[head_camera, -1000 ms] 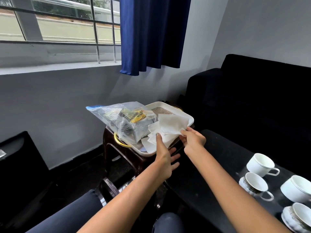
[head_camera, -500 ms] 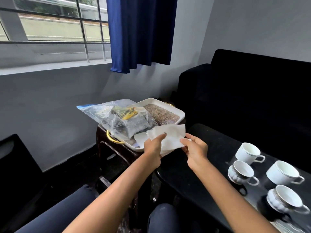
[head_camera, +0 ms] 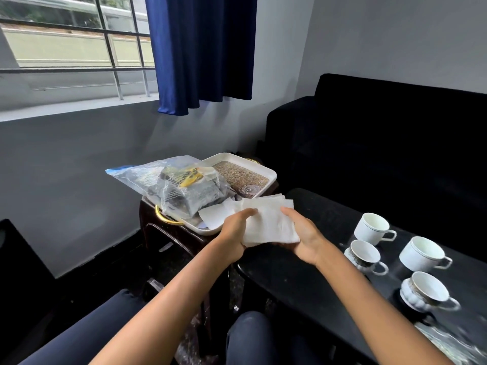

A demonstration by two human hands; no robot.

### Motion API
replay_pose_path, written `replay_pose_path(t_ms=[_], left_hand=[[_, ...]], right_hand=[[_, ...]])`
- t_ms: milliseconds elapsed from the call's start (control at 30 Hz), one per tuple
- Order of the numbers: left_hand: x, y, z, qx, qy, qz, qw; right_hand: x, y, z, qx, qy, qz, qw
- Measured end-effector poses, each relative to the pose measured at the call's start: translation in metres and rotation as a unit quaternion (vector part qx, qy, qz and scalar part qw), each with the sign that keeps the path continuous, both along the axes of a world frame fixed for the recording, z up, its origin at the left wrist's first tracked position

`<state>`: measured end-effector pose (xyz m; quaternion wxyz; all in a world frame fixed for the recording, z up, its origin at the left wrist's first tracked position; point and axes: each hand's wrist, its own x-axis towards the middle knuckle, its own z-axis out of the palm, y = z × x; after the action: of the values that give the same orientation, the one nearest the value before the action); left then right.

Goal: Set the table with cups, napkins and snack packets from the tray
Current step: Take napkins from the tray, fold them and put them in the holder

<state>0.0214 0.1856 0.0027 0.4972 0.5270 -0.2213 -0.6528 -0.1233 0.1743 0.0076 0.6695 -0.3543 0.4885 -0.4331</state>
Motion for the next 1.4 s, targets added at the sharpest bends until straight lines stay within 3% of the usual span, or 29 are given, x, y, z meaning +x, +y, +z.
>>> replay_pose_path(t_ms=[167,367,500,700,833,967,1133,1267,1400], left_hand=[[-0.003,0.004,0.000,-0.017,-0.003,-0.071,0.997],[-0.003,0.005,-0.003,-0.012,-0.035,-0.069,0.997],[0.008,0.000,0.005,-0.014,-0.055,0.007,0.998],[0.070,-0.015,0.019,-0.019,-0.094,0.145,0.985],[0.096,-0.016,0.022,-0.012,-0.068,0.238,0.969],[0.103,-0.015,0.016,-0.001,-0.088,0.279,0.956],[0.101,-0.018,0.014,0.011,-0.101,0.256,0.961],[0.098,-0.021,0.014,0.011,-0.121,0.261,0.958],[0.097,-0.021,0.016,0.003,-0.119,0.267,0.956]], right_hand=[[0.000,0.002,-0.003,-0.022,0.006,0.016,1.000],[-0.003,-0.001,-0.007,-0.022,0.048,0.017,0.998],[0.004,-0.007,-0.010,-0.018,0.070,0.003,0.997],[0.032,-0.027,-0.011,-0.065,0.192,0.016,0.979],[0.066,-0.048,-0.013,-0.159,0.314,0.016,0.936],[0.092,-0.065,-0.012,-0.188,0.461,0.015,0.867],[0.108,-0.083,-0.014,-0.183,0.557,0.053,0.808],[0.115,-0.091,-0.018,-0.175,0.649,0.094,0.734],[0.119,-0.092,-0.018,-0.165,0.674,0.087,0.715]])
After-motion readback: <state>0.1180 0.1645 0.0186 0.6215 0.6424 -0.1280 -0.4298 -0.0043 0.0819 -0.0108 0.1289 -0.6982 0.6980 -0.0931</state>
